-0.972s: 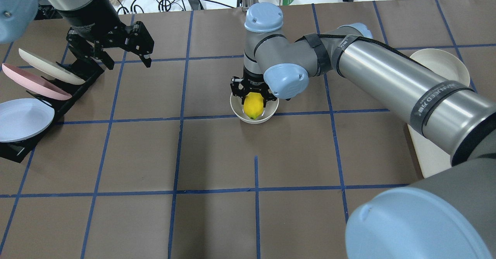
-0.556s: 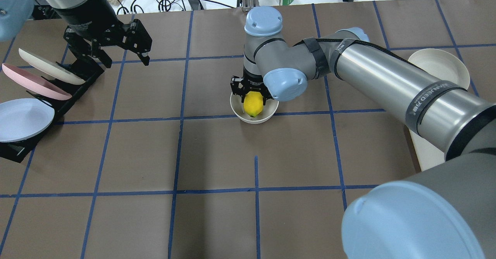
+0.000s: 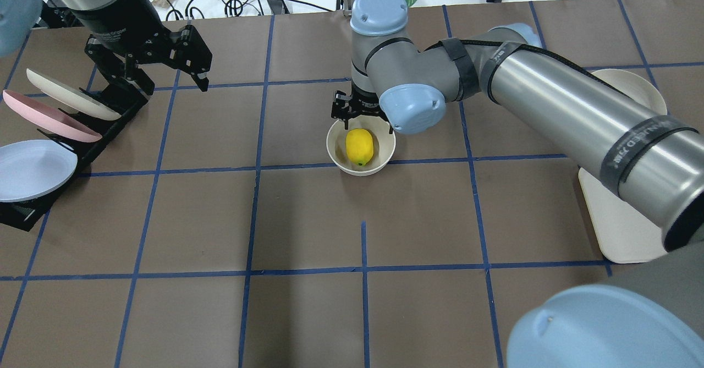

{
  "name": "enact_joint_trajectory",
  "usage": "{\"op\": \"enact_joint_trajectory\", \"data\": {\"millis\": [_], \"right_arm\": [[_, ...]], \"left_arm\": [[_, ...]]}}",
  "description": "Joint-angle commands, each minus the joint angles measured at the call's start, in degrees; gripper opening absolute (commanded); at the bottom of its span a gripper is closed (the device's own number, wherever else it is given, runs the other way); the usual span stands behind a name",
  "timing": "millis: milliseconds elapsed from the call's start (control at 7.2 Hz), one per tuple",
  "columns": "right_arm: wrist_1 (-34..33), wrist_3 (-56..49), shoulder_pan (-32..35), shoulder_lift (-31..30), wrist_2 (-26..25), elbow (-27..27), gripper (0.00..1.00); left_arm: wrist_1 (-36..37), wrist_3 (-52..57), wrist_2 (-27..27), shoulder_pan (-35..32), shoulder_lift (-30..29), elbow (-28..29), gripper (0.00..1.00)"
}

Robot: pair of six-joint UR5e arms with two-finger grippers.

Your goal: Place bowl and put lemon in it

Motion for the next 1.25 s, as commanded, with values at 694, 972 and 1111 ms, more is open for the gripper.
{"op": "enact_joint_trajectory", "data": {"millis": [694, 972, 1111], "right_arm": [[24.3, -17.87, -16.17, -19.93, -5.58, -0.14, 1.0], [26.44, -19.42, -16.27, -22.4, -5.49, -0.23, 1.0], [26.45, -19.68, -16.36, -22.5, -5.49, -0.23, 1.0]], "left_arm": [[-0.09, -0.1, 0.99, -0.08, 0.67, 0.37, 0.88], [-0.7, -0.1, 1.08, 0.0, 0.75, -0.33, 0.88], [-0.18, -0.18, 0.9, -0.08, -0.29, -0.51, 0.88]]}}
